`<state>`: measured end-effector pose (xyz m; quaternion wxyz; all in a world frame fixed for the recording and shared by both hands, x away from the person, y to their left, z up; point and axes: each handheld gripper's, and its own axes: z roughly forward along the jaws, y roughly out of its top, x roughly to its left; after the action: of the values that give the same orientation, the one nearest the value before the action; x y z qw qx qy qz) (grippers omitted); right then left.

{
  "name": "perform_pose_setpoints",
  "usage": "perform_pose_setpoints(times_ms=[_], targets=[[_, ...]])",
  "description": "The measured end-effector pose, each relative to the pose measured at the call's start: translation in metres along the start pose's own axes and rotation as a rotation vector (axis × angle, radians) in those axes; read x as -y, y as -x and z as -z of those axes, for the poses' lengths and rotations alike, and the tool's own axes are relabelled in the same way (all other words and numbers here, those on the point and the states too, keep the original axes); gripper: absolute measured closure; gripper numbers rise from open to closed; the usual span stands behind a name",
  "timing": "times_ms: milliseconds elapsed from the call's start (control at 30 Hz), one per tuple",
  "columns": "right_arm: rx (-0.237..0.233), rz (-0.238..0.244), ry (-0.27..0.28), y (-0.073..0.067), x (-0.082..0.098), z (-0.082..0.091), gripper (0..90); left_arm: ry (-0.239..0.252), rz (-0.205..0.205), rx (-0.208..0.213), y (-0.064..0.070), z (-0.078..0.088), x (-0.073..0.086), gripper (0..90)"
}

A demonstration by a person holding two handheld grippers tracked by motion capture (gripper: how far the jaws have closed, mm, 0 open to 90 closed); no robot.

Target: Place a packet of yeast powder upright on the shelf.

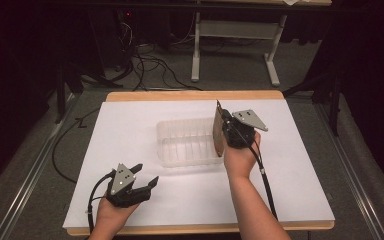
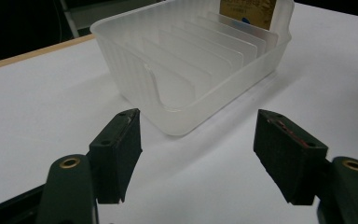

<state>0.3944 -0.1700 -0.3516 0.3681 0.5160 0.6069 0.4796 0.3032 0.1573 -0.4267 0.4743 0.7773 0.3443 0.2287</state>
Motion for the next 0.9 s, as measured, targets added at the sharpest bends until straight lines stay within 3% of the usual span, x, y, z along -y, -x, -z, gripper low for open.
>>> perform_pose_setpoints(times_ms=[467, 633, 733, 800, 900], targets=[[-0.016, -0.007, 0.000, 0.0013, -0.0013, 0.0006, 86.1, 0.002, 0.002, 0.001, -0.0002, 0.0003, -0.0001, 32.7], [-0.036, -0.018, 0.007, 0.0016, -0.0045, 0.0013, 68.8, 0.001, 0.001, 0.002, -0.0001, 0.0002, -0.0001, 32.7], [-0.047, -0.018, 0.002, 0.0008, -0.0066, 0.0013, 52.2, 0.003, 0.001, 0.001, -0.0003, 0.0002, -0.0001, 32.7], [-0.047, -0.015, -0.013, 0.0004, -0.0069, 0.0015, 40.2, 0.002, 0.001, 0.000, -0.0006, -0.0001, -0.0001, 32.7], [-0.057, -0.008, -0.045, 0.0030, -0.0065, 0.0029, 31.3, 0.002, -0.001, 0.001, -0.0009, -0.0005, -0.0002, 32.7]])
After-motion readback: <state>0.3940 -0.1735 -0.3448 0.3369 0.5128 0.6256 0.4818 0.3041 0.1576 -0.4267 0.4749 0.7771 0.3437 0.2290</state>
